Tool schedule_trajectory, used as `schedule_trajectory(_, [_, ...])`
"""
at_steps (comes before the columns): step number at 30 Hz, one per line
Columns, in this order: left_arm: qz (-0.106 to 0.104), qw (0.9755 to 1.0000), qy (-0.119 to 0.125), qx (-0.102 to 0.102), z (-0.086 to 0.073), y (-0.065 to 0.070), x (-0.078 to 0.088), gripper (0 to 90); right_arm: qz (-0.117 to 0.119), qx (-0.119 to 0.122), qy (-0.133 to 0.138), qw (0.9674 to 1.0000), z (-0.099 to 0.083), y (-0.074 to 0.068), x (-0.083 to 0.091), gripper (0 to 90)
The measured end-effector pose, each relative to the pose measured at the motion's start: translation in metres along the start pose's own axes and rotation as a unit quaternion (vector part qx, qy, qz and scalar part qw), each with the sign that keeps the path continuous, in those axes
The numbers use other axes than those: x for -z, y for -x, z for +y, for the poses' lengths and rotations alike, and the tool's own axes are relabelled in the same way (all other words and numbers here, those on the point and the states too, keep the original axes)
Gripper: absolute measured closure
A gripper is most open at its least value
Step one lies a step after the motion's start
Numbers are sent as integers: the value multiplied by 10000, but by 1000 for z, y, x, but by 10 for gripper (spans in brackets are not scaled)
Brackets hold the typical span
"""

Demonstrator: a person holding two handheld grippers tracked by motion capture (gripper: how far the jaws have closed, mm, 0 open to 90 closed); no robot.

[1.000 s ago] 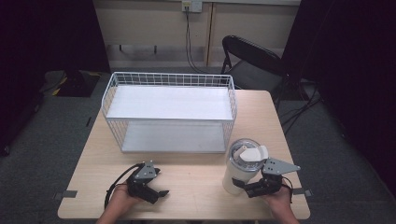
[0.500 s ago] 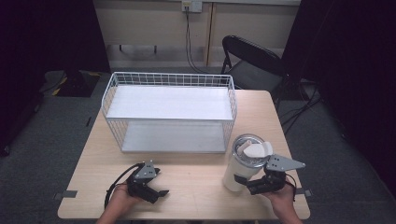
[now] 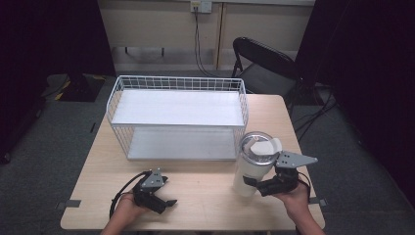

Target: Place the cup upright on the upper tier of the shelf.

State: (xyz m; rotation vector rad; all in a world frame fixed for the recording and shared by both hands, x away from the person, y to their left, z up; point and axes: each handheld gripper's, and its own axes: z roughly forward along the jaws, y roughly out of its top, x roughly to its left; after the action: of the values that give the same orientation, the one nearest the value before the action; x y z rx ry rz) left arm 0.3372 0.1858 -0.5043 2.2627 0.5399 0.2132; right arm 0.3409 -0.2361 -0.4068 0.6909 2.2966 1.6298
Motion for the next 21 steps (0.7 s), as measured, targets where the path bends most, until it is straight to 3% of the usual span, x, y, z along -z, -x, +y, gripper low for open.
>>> schedule_trajectory(5, [0,10000,4,1,0,0,0,101,63,-19,-61,10000,16,2,-2,94])
schedule_trajectory(21, [-15,10000,-2,-12,0,0,0,91,267,-37,-100,9996,45,3,-8,94])
